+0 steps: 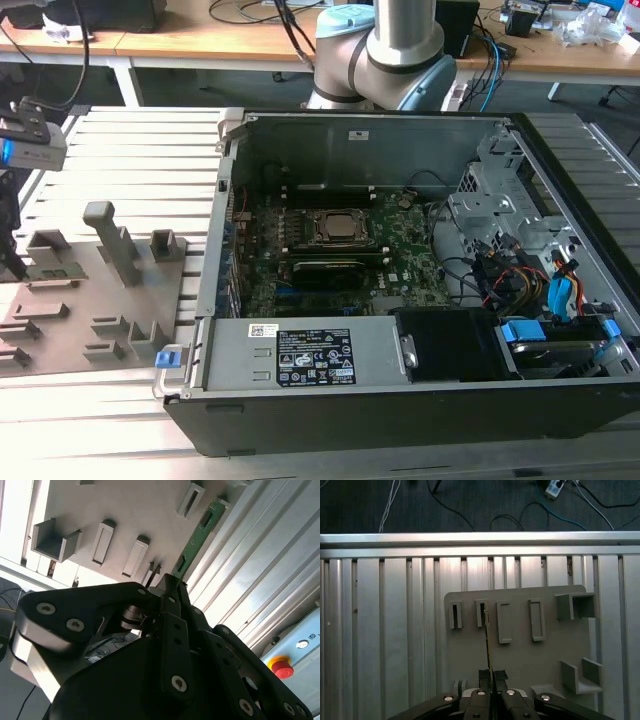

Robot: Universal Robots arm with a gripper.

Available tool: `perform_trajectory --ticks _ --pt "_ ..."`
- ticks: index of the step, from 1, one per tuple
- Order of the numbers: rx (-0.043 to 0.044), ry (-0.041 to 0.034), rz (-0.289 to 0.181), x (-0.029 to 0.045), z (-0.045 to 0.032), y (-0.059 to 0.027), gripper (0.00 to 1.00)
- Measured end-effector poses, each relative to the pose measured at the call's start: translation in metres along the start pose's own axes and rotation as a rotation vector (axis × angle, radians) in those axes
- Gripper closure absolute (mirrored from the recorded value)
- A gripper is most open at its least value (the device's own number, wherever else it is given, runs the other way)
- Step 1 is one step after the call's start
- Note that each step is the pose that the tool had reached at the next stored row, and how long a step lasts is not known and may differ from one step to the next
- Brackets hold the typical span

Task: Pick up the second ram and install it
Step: 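Pick up the second ram and move it above second insertion slot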

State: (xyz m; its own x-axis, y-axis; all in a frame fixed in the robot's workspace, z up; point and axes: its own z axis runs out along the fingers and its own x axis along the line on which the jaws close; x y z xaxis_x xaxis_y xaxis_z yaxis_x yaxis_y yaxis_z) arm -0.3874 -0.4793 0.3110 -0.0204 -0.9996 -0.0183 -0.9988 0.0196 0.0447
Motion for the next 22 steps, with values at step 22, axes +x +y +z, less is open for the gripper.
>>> perform_trajectory --ticks 22 --pt "0.0001 0.0 0.0 -0.0004 -0.0246 0.001 0.86"
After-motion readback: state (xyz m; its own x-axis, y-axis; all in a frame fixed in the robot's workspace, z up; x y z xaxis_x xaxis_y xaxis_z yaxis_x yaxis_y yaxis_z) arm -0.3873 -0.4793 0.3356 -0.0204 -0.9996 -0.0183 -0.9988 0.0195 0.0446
